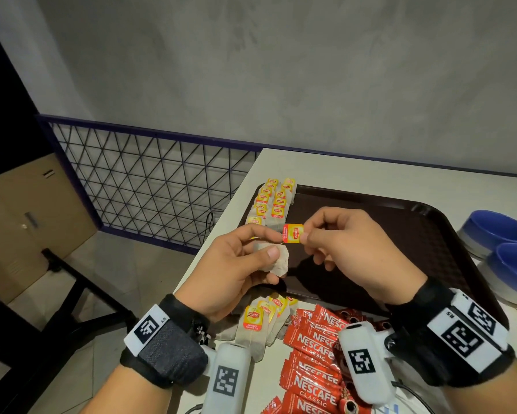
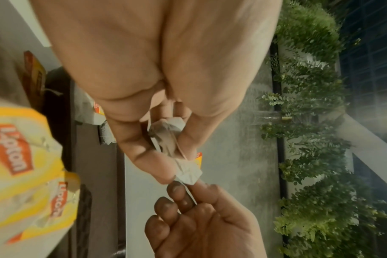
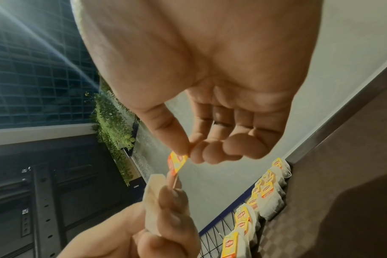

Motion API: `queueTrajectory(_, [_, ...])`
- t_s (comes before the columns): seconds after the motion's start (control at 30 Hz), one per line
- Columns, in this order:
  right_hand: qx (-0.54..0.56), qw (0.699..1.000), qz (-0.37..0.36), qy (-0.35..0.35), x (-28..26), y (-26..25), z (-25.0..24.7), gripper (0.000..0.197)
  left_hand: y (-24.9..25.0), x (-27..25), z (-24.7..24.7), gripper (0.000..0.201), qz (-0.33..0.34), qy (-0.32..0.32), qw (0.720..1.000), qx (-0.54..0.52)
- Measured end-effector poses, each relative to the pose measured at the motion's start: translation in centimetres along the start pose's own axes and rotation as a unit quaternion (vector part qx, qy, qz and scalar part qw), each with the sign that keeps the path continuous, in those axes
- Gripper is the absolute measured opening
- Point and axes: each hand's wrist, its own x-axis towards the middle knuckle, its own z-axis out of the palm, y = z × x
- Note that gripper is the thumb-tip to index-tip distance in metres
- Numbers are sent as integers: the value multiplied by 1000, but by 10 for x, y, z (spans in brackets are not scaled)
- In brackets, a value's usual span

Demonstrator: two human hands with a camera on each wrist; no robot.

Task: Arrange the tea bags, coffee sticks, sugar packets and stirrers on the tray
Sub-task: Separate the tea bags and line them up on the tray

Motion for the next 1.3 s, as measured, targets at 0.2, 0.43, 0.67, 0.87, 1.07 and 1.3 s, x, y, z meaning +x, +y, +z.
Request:
queueTrajectory(0.2, [19,1000,13,-21,0,-1,-3,8,4,0,4,12,3,-1,999,-37])
queueTrajectory(0.43, [55,997,26,-53,-2,-4,-3,10,2,2,4,8,24,44,998,-24])
queueTrajectory(0.67, [28,998,8,-59,-6,-6,5,9,1,2,6,22,21,88,996,-6])
queueTrajectory(0.87, [-45,998,7,-33,-6,-2,13,7,1,3,5,10,18,79,996,-20])
queueTrajectory(1.07, [-67,998,14,6,-2,0,11,10,2,2,5,23,17,55,997,-44])
queueTrajectory(1.3, [-76,997,-8,10,-2,1,11,8,-3,1,4,29,24,47,999,6])
